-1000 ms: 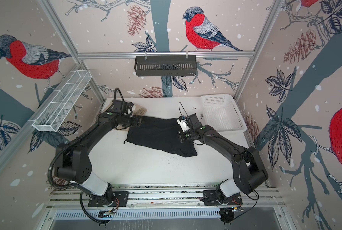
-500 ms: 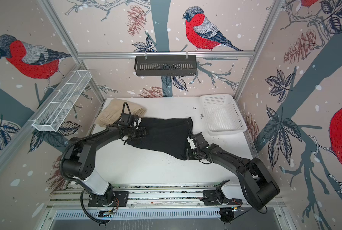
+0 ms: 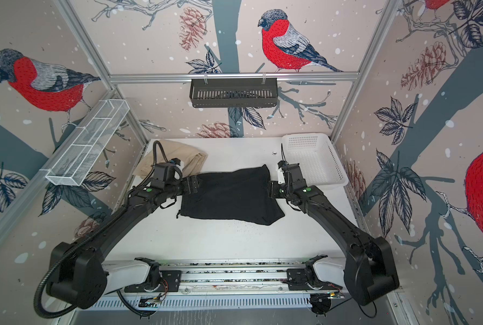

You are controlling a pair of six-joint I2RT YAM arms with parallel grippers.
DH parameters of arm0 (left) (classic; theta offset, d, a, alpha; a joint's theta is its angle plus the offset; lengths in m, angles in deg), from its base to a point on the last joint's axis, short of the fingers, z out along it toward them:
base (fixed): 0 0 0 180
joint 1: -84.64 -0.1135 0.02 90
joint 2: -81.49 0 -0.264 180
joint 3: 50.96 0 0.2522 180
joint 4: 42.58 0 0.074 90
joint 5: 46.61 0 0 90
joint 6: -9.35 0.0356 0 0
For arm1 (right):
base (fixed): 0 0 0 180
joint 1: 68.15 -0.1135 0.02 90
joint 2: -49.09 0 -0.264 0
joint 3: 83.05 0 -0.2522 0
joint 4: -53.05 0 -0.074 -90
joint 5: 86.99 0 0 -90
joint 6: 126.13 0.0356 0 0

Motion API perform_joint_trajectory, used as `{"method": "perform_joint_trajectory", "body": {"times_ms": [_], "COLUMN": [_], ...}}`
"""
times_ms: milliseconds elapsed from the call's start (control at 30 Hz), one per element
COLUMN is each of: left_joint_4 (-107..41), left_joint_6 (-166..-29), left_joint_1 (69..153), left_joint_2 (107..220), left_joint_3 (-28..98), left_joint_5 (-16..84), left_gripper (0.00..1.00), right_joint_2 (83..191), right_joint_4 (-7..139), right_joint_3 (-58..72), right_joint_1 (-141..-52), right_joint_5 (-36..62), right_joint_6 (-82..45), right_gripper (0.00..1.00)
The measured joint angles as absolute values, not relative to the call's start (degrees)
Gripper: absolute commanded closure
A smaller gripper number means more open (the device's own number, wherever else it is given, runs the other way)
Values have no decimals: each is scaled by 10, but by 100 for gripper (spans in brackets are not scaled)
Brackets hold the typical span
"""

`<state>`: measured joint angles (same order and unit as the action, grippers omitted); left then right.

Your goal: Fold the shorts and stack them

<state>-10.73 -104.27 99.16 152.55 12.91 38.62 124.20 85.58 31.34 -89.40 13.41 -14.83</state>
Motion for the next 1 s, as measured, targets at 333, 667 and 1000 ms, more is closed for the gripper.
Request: {"method": "perform_joint_trajectory", "body": {"times_ms": [333, 667, 1000], "left_joint_4": [-187, -238, -254], "left_joint_6": [-1042, -1009, -992], "left_joint_1": [903, 901, 900], "left_joint_2": [1561, 1651, 1702], "left_joint_3": [66, 109, 128], "left_joint_5": [397, 370, 323], "left_gripper": [3, 4, 56], "right_joint_2": [1505, 1650, 1646], "right_joint_4": [812, 783, 778], "right_joint_3": [126, 34, 17], "right_joint_1": [-862, -853, -866], "right_joint_5": [121, 161, 180], "right_joint_6": [-230, -249, -258], "right_gripper": [35, 74, 98]}}
